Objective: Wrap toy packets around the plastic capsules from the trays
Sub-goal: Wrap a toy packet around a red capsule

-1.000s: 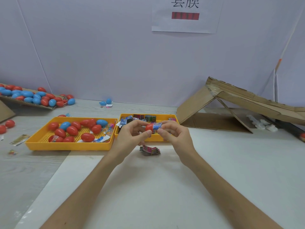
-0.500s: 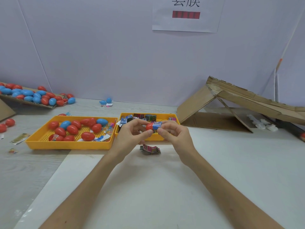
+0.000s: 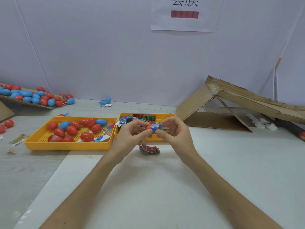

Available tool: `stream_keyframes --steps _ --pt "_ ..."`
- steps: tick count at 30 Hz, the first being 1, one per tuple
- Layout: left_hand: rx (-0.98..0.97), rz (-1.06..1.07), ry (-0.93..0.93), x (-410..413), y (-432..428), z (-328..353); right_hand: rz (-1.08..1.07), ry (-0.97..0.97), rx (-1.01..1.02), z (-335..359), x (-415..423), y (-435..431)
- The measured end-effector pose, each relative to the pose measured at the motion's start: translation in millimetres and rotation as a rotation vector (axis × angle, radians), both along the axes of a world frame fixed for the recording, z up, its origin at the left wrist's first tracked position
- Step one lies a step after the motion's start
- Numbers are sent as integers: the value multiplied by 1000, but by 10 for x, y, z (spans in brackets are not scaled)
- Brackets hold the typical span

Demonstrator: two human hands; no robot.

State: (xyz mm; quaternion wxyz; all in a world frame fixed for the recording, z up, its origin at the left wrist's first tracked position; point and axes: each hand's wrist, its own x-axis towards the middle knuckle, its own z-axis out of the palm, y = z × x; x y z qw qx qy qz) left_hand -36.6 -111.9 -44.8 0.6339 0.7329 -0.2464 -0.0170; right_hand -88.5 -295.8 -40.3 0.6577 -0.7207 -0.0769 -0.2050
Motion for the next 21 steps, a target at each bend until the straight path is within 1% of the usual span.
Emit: stream_keyframes --steps 5,11,21 --pt "-20 17 5 1 0 -3 -6 16 -45 10 -12 12" --pt "-17 1 -10 -9 -3 -4 5 -43 -187 -22 -32 28" --pt "-3 -26 -21 -12 -10 -8 5 -29 -183 -31 2 2"
